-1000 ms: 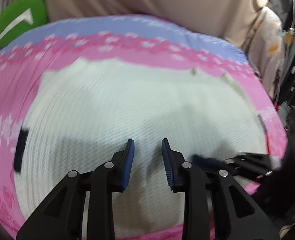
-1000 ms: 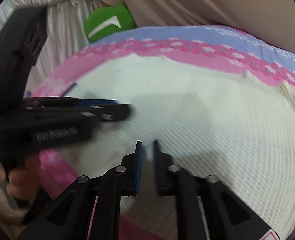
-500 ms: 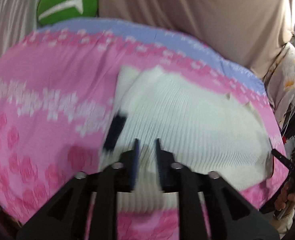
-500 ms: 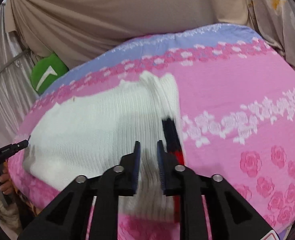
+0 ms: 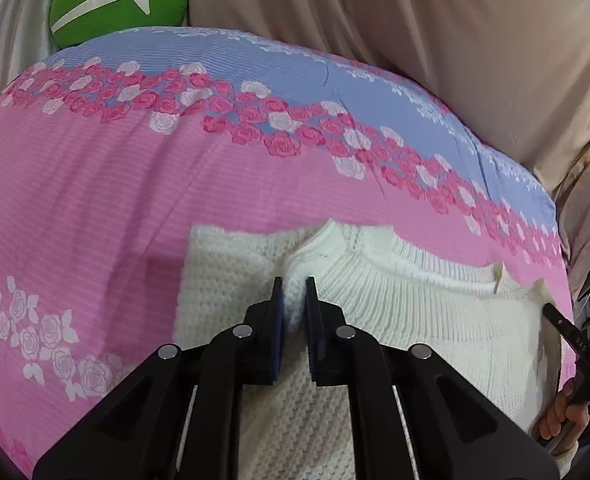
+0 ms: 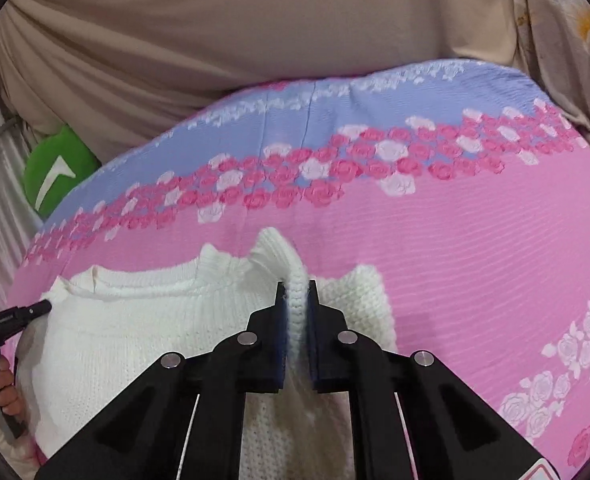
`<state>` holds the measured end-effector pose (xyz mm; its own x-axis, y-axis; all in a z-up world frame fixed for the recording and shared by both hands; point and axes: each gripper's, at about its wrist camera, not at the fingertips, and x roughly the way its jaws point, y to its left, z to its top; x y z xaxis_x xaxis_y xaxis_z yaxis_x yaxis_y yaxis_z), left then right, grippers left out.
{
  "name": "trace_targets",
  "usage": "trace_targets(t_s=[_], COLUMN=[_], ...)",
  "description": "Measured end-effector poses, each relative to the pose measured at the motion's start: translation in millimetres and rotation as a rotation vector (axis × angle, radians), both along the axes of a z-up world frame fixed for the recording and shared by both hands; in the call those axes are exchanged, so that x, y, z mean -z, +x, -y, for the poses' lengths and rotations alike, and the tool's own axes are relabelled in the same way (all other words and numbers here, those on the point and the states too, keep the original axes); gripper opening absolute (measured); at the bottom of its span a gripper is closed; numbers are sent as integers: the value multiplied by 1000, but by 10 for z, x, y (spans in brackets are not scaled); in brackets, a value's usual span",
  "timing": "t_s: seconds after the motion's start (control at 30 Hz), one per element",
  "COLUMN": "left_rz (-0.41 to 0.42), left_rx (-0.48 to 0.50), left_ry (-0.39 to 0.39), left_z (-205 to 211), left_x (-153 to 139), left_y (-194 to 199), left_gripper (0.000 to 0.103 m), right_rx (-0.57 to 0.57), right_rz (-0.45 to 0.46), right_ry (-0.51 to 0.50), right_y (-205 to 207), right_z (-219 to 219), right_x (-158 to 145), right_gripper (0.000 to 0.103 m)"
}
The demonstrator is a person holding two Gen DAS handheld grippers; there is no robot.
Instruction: Fold small clothes
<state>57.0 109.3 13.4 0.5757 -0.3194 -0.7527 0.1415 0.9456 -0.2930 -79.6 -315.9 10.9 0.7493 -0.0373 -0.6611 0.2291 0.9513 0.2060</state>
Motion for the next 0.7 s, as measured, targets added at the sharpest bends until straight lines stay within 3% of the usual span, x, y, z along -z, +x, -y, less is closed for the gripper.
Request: trace_targets(t_s=[0.07,0.2,0.3,0.4,0.47,0.5,0.53,0.57,0.7], left_rz=[9,13,16,39,97,131,169,190,169], left_rx=[-12,-24,-39,-43,-54,-64,-60,-39,150], left_ry=[19,62,71,72,115,146,167,168,162], left_z=[-11,7,12,0,16,41,84,142,616], left_x=[-1,181,161,48,-132,-225,-328,-393,-348], left_y=[33,146,147,12,-203,-315,-457,-555,-834], left_gripper=[8,8,10,12,13,20,30,34,37], right_rx=[46,84,80,97,105,92,37,-26,-337], right_rz=[45,-86,-95,-33,48,70,85,87,1], right_ry=[14,-6,-57,11,7,-1,3,8,-28], right_y=[-52,162,163,-6,-229,-313,-377,-392,-353], right_z=[133,236,151,155,66,-26,-170,-325,-1323], right_x=[-87,230,140,25,-146,-224,-293,-318,-107], right_gripper=[7,6,9,17,22,23,23,23,23])
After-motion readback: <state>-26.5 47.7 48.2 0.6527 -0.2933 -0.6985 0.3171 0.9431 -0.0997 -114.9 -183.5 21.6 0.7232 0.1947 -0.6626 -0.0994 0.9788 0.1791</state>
